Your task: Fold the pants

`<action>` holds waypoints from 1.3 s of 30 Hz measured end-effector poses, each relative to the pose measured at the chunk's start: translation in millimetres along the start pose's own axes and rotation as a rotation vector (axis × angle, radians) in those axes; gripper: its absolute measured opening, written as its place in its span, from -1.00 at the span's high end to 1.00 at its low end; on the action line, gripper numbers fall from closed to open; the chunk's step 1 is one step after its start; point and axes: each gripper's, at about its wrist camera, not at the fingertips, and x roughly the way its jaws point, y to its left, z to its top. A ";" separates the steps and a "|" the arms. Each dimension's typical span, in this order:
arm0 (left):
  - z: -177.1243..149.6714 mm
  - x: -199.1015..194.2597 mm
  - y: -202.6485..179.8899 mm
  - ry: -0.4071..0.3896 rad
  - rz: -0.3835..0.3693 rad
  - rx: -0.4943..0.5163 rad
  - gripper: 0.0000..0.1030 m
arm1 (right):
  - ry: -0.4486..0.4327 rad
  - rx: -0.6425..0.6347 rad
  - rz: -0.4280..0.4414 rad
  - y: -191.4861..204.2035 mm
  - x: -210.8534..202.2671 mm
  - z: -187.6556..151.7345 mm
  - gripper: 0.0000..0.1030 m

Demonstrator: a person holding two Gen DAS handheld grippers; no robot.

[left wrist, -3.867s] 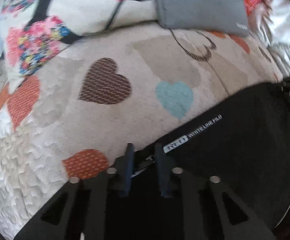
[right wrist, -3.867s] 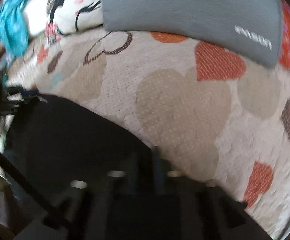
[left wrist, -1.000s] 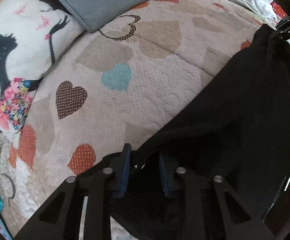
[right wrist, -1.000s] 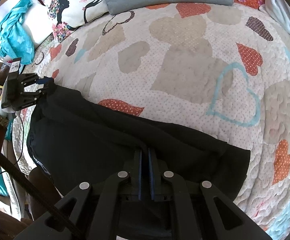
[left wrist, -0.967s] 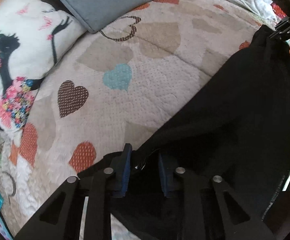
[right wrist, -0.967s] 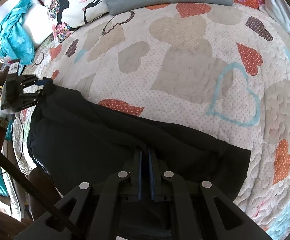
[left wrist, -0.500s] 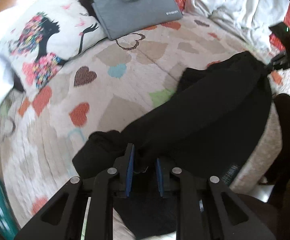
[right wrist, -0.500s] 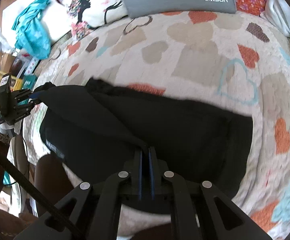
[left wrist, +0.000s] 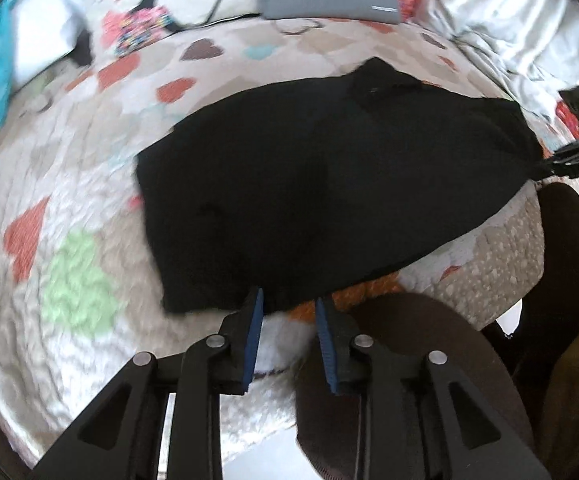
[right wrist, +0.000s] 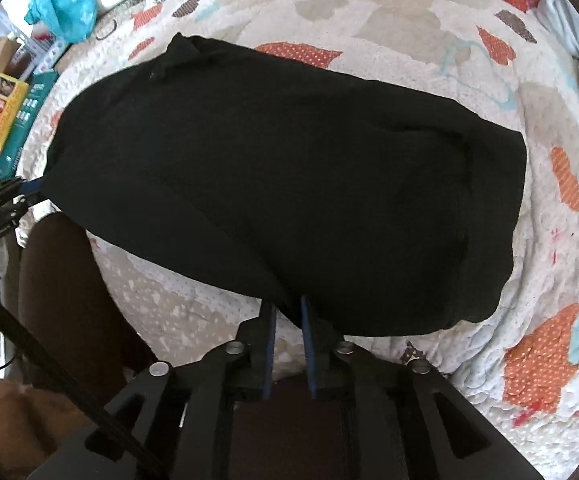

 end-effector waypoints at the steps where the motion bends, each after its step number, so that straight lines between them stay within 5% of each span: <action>1: -4.4 -3.2 3.4 0.001 0.010 -0.010 0.48 | -0.009 0.013 -0.003 -1.8 -3.5 -1.1 0.52; 4: -19.2 -17.6 21.1 0.004 0.058 -0.065 0.47 | -0.053 0.048 -0.031 -13.6 -21.6 -10.4 -0.08; 9: -35.4 -48.2 45.0 -0.038 0.131 -0.194 0.47 | -0.202 0.216 -0.041 -68.6 -78.0 -38.5 -0.10; 13: -26.9 -74.0 42.9 -0.132 0.132 -0.275 0.26 | -0.315 0.454 -0.010 -134.6 -105.4 -64.5 -0.10; 20: 30.5 -89.5 -5.7 -0.287 -0.047 -0.293 0.12 | -0.389 0.505 0.147 -153.1 -77.9 -38.5 -0.10; 27: 51.4 -86.8 -40.6 -0.330 -0.191 -0.368 0.12 | -0.394 0.511 0.257 -157.6 -11.6 14.7 -0.11; 28: 51.9 -86.9 -43.3 -0.330 -0.192 -0.376 0.12 | -0.413 0.507 0.256 -156.0 -8.4 18.7 -0.09; 31: 57.5 -83.6 -49.1 -0.316 -0.185 -0.397 0.12 | -0.407 0.539 0.325 -156.5 -9.1 26.7 0.76; 39: 69.7 -84.9 -50.4 -0.330 -0.191 -0.431 0.08 | -0.444 0.457 0.178 -154.3 -55.1 39.3 0.77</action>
